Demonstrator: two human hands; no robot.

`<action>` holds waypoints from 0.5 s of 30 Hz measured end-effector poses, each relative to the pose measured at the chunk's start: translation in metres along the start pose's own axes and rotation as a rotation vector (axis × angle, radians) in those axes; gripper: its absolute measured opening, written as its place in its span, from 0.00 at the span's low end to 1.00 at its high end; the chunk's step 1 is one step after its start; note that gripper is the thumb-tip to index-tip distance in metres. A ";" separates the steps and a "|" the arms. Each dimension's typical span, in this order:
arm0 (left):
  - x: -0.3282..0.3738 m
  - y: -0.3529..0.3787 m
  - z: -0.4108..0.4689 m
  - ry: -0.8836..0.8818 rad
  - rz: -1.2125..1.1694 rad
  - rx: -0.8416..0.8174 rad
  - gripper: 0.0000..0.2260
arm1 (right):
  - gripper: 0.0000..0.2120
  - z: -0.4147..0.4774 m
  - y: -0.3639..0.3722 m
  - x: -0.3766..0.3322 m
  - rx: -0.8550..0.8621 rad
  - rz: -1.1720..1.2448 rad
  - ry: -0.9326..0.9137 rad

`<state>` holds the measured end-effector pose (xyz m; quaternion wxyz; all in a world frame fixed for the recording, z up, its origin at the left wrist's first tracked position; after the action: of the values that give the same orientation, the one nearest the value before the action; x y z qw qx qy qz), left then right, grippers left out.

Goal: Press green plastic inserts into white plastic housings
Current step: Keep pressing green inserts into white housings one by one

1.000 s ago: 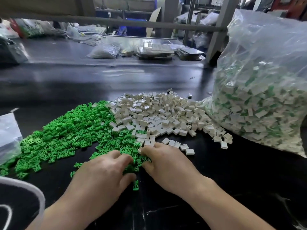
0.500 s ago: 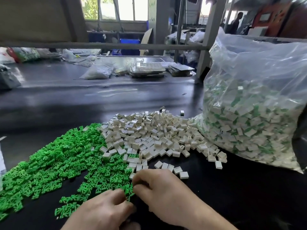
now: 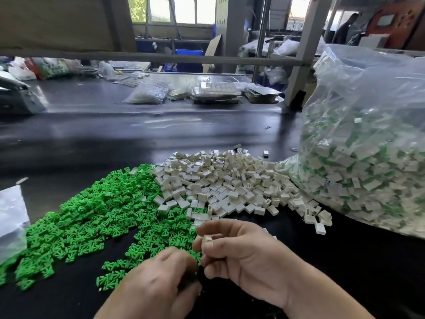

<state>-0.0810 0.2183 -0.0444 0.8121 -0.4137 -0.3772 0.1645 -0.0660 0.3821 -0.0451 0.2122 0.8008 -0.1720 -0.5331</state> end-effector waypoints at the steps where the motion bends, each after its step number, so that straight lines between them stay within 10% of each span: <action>1: 0.003 -0.005 -0.003 -0.032 -0.063 0.102 0.09 | 0.13 -0.001 0.001 -0.002 -0.007 -0.001 -0.003; 8: -0.001 -0.011 0.002 -0.473 -0.991 0.253 0.09 | 0.13 -0.007 0.008 -0.004 -0.028 -0.156 -0.083; 15: -0.003 -0.001 0.003 -0.545 -1.202 0.363 0.07 | 0.11 -0.009 0.006 -0.005 0.054 -0.371 -0.299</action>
<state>-0.0847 0.2177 -0.0440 0.6949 0.0666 -0.6988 -0.1560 -0.0595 0.3806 -0.0346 0.0612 0.7362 -0.0657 -0.6707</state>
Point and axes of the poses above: each hand's wrist, its own z-axis towards the middle knuckle, its own y-axis out of the palm, x = y × z, the point moved 3 cm from there along z, towards the middle knuckle, and after that the axes turned 8 degrees about x, right-handed, at the moved point
